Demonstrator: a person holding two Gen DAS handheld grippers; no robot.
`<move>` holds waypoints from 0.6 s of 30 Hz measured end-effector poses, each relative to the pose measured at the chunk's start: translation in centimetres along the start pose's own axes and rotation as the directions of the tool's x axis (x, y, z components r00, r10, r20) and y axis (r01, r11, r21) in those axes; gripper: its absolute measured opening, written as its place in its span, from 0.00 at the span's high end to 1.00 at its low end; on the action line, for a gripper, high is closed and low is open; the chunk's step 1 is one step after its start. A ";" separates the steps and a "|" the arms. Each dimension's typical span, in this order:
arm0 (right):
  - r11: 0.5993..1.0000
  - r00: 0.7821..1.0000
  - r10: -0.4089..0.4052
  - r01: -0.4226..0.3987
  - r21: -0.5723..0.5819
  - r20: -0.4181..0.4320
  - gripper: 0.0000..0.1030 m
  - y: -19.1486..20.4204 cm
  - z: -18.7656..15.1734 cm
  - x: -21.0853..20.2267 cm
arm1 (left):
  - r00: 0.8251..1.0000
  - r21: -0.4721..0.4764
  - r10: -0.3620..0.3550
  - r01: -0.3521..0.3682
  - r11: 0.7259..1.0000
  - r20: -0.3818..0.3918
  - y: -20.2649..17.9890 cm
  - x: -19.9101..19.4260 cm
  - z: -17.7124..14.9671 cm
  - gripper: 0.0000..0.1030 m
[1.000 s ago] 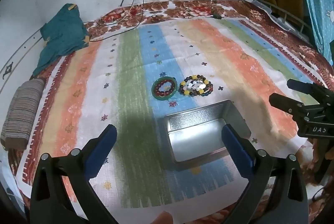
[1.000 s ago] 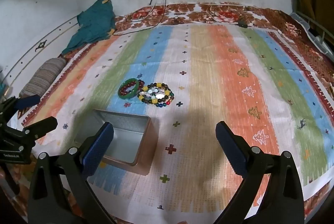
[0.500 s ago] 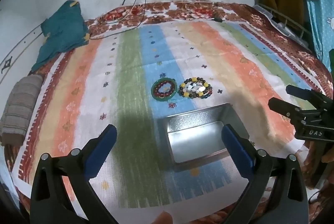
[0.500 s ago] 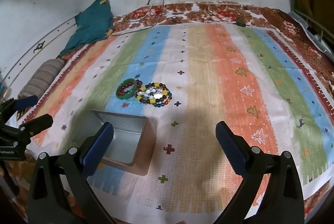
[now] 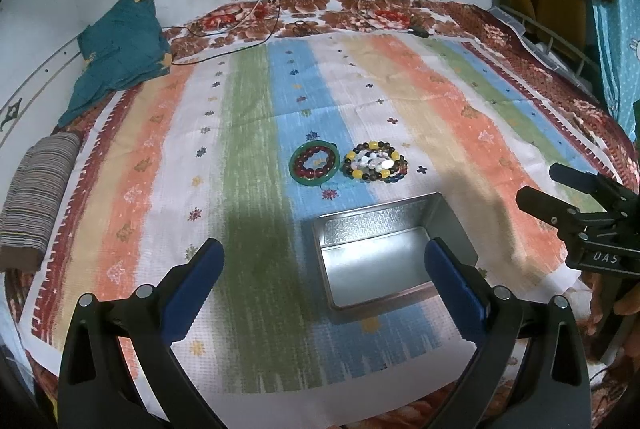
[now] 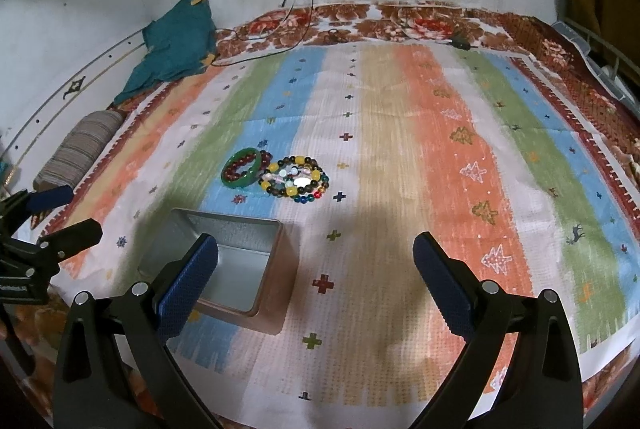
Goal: Organize jewelry
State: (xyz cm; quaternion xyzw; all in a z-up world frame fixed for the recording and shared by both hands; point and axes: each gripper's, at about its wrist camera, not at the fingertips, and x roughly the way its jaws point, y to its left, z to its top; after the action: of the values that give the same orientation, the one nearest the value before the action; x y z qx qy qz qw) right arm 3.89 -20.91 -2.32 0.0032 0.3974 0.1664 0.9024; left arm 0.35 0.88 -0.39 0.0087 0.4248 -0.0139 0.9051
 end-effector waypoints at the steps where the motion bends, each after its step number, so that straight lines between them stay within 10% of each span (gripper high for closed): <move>1: 1.000 1.000 0.001 -0.001 -0.002 -0.003 0.04 0.0 0.0 0.0 | 1.000 -0.001 0.002 -0.002 1.000 0.000 0.1 0.0 0.0 0.05; 18: 1.000 1.000 0.001 -0.001 0.005 -0.017 0.04 -0.1 0.0 0.2 | 1.000 0.005 0.022 -0.022 1.000 -0.010 -0.5 -0.1 0.0 0.05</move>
State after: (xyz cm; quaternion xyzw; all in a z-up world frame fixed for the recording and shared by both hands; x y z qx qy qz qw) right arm 4.07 -20.94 -2.46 0.0043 0.4054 0.1660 0.8989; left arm 0.25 0.43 -0.27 0.0156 0.4292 -0.0050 0.9030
